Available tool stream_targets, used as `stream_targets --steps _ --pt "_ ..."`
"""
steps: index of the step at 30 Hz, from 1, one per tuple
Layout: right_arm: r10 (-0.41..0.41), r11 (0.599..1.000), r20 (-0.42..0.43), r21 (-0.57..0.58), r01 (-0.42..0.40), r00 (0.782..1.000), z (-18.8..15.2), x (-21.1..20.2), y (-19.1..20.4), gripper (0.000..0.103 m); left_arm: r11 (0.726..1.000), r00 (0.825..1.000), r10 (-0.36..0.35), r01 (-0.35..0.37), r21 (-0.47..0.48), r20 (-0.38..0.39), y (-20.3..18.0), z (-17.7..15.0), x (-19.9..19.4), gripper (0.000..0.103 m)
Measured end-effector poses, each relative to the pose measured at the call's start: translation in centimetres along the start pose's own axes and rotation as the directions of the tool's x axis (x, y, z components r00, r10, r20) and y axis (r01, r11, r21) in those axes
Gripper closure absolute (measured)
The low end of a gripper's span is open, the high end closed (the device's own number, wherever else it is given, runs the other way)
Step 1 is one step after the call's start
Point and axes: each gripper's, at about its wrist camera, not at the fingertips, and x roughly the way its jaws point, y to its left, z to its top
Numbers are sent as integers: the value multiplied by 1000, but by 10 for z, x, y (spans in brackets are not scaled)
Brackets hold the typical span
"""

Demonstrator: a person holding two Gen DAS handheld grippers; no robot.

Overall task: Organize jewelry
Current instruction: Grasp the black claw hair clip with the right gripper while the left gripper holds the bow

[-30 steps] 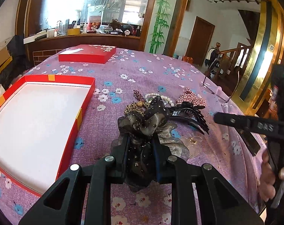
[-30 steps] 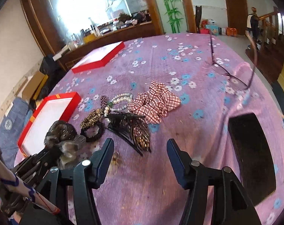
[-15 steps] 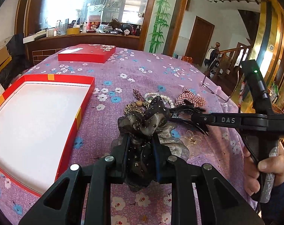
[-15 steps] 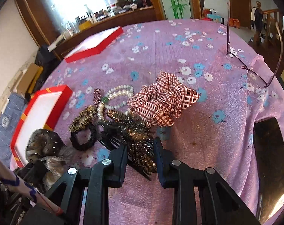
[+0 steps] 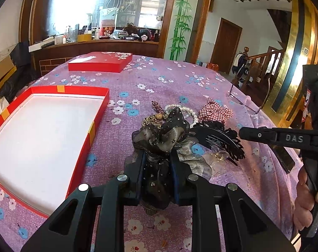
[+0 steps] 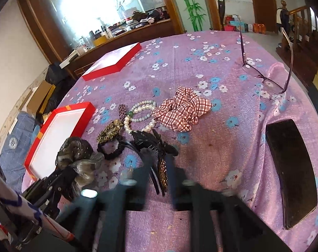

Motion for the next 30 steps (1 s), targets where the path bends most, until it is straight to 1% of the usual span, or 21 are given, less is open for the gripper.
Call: stream_targets --steps 2,3,5,10,11,13,14,15,17,21,26,30 --pt "2 1000 17 -4 -2 1000 -2 -2 -1 36 1000 1000 7 -7 5 0 -1 0 0 82" --pt "4 1000 22 -18 -4 1000 -1 -1 1 36 1000 1000 8 -8 5 -2 -1 0 1 82" --pt "-10 999 7 -36 10 1000 1 5 2 36 1000 1000 10 -10 2 -5 0 0 1 82" --pt "-18 999 -67 -45 15 998 4 33 -2 36 1000 1000 14 -14 0 -7 1 0 2 82" --pt "-7 999 -80 -33 4 997 4 38 -5 38 1000 1000 12 -12 1 -7 1 0 2 82" --pt "5 1000 -92 -23 -7 996 4 47 -7 46 1000 1000 13 -13 4 -9 0 0 2 82" --pt "3 1000 -101 -27 -6 995 4 52 -6 58 1000 1000 12 -12 4 -9 0 0 3 82" --pt "-1 999 -109 -35 -3 994 3 56 -4 63 1000 1000 11 -11 5 -11 0 0 3 82" --pt "-20 998 -90 -64 14 996 1 56 1 77 1000 1000 12 -12 4 -10 1 0 2 82" --pt "-16 998 -62 -54 13 998 0 46 0 79 1000 1000 10 -10 6 -8 -1 0 4 82" --pt "-6 999 -10 -45 5 1000 0 22 3 83 1000 1000 9 -9 2 -1 0 -1 2 82" --pt "8 998 15 -57 -7 1000 1 8 11 85 1000 1000 13 -13 -9 9 3 -1 0 82"
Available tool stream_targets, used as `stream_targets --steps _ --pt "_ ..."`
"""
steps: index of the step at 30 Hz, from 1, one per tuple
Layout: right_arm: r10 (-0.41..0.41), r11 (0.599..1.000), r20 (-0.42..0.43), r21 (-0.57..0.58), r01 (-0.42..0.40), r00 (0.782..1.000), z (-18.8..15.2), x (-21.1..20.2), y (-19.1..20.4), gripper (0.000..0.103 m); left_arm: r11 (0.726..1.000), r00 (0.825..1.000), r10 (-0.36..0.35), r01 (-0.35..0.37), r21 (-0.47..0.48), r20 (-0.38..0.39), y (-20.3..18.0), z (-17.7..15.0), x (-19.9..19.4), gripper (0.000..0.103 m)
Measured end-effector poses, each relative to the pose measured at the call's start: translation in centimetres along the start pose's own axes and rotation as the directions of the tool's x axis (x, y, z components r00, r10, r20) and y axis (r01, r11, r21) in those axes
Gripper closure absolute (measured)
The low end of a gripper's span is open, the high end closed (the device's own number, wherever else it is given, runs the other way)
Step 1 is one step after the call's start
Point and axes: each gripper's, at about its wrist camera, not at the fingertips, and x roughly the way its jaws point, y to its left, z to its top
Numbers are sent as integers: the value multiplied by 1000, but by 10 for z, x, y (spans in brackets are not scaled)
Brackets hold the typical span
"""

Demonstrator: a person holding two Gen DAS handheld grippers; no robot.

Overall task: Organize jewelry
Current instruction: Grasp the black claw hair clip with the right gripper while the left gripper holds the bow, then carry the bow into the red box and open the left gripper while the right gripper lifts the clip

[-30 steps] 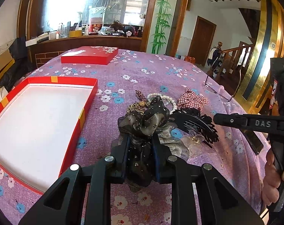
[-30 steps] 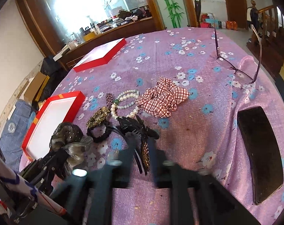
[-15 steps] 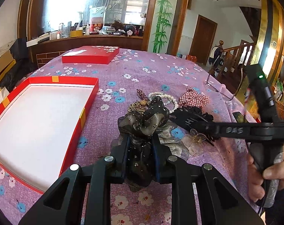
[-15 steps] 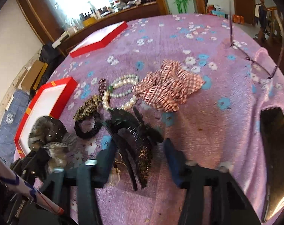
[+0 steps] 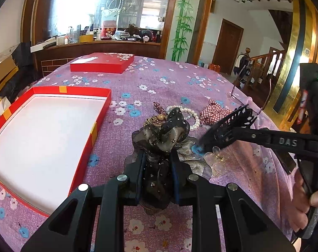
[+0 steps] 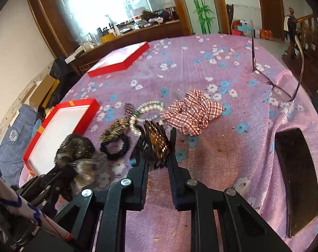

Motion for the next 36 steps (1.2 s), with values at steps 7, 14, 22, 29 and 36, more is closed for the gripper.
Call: stream_targets --steps 7,14,22,29,36 --pt "-11 1000 -4 -10 11 1000 1 -3 6 91 1000 1000 18 -18 -2 9 6 0 -9 82" --pt "-11 996 -28 94 14 1000 2 10 -14 48 1000 1000 25 -25 -2 -5 9 -2 -5 82" --pt "8 975 -78 223 9 997 5 27 -33 48 1000 1000 25 -25 -2 -2 10 -1 -4 81" --pt "-11 972 -118 231 39 993 13 49 -26 42 999 1000 31 -31 7 4 8 -1 -5 81" --pt "-18 987 -64 155 28 998 18 38 -12 82 1000 1000 28 -29 9 10 7 -2 -7 81"
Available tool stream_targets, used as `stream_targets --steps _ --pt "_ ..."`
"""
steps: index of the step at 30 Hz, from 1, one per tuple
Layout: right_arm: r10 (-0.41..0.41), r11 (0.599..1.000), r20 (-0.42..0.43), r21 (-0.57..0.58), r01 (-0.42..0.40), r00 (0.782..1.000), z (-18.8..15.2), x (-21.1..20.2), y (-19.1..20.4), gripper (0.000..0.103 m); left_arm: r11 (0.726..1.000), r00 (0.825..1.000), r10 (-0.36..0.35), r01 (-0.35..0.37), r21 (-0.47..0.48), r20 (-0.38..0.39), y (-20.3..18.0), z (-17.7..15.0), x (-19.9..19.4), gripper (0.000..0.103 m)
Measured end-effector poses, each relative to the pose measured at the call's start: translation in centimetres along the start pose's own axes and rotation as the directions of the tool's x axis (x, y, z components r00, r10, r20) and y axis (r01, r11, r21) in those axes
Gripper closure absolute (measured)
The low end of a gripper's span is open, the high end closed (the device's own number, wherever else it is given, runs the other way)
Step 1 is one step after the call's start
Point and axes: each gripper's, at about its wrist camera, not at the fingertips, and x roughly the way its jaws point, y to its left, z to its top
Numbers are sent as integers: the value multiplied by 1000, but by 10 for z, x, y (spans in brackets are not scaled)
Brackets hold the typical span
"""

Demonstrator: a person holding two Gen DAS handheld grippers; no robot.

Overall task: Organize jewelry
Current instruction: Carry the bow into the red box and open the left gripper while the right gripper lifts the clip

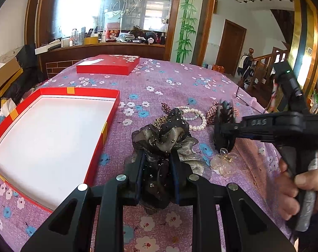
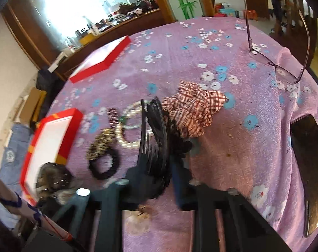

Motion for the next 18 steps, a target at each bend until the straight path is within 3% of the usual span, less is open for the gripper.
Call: stream_targets --steps 2,5,13,15,16,18 --pt "-16 1000 17 -25 16 1000 -1 -7 3 82 1000 1000 -1 1 -3 0 1 0 0 81" --pt "-2 1000 27 -21 3 1000 -2 -16 4 93 1000 1000 -5 5 -13 0 4 1 -2 81" --pt "50 996 79 -83 -44 996 -1 -47 36 94 998 999 9 -7 -57 45 28 17 -25 81" --pt "29 996 76 -85 -23 997 1 -48 41 93 998 998 23 -20 -67 54 36 21 -30 81" --pt "10 998 59 -69 -6 998 3 -46 41 89 997 998 29 -24 -71 56 39 22 -31 81" --pt "-19 999 12 -45 20 1000 5 -37 36 31 996 997 41 -36 -85 60 48 25 -33 81"
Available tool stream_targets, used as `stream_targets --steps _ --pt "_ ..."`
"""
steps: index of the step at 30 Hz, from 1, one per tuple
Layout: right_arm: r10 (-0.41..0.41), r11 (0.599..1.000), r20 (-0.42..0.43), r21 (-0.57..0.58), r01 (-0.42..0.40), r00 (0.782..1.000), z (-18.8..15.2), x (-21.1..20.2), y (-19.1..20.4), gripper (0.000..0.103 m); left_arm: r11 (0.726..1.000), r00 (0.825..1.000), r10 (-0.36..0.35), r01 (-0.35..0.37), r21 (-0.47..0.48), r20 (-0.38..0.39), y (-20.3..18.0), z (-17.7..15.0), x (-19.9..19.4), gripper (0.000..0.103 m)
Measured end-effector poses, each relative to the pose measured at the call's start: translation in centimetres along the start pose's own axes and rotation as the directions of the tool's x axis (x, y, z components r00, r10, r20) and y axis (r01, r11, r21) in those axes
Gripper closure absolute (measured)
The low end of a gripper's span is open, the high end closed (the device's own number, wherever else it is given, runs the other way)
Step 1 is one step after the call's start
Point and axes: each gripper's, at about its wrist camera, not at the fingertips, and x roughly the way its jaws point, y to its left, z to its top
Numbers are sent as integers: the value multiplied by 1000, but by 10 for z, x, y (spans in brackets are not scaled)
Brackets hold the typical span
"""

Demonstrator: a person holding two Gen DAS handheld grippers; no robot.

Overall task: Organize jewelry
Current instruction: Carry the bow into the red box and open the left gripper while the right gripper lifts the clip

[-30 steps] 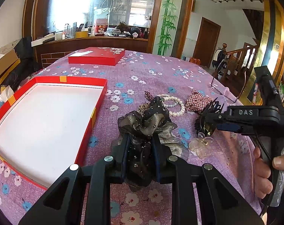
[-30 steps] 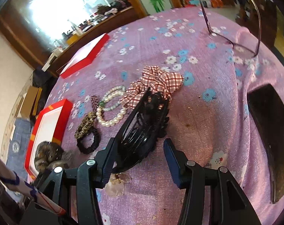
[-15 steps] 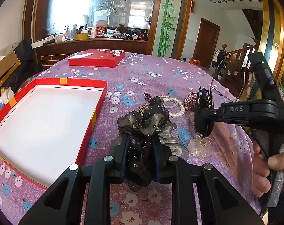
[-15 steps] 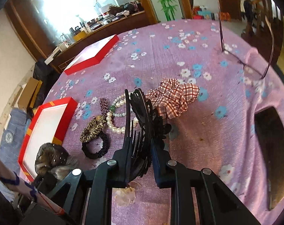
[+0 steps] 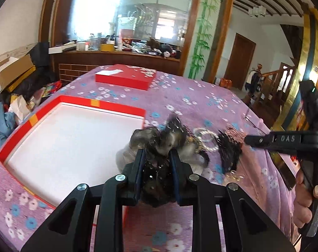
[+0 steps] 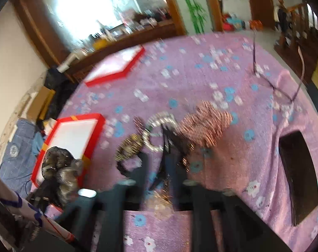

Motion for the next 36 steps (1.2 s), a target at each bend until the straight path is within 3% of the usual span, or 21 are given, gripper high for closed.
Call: stream_targets --steps 1,7,8,9,11,15,21,22,25,28,30,31,32,34,36 --pt "-7 1000 -6 12 7 1000 0 4 -4 23 1000 1000 4 -4 -4 -2 4 1 0 81" --pt "-63 998 -45 20 64 997 3 37 -10 23 1000 1000 12 -12 -18 -2 15 6 0 81" --pt "-78 997 -58 10 78 995 4 44 -9 31 1000 1000 12 -12 -18 -6 17 8 0 81" --pt "-85 996 -75 7 86 994 3 51 -10 57 1000 1000 10 -11 -17 -17 18 8 2 81" --pt "-72 997 -117 22 75 990 0 62 -13 64 1000 997 -13 12 -16 -70 22 8 6 80" --pt "-72 997 -86 28 75 994 -4 56 -14 69 994 980 -108 105 -30 -166 35 8 5 70" --pt "-22 999 -16 40 23 1000 -8 24 -13 69 972 942 -192 221 79 -276 35 0 -2 60" --pt "-4 999 -6 40 4 1000 -10 18 -13 69 970 943 -175 214 113 -284 30 -3 -2 56" --pt "13 1000 13 27 -13 1000 -14 8 -11 69 968 958 -90 148 202 -273 18 -12 0 30" --pt "30 999 14 10 -30 999 -20 2 -8 69 962 973 8 56 267 -232 9 -17 2 27" --pt "39 999 14 5 -39 999 -21 -2 -8 69 957 977 54 9 291 -208 4 -19 6 30" --pt "42 999 17 4 -43 999 -22 -4 -8 69 954 978 77 -16 300 -194 3 -20 7 42" --pt "45 999 21 0 -45 999 -23 -7 -8 69 954 977 81 -19 300 -195 4 -19 9 62" --pt "51 999 29 0 -51 998 -24 -12 -8 69 964 978 63 -7 267 -200 8 -15 9 90" --pt "59 998 37 -2 -59 998 -23 -17 -7 69 969 976 29 25 244 -215 12 -9 9 95"
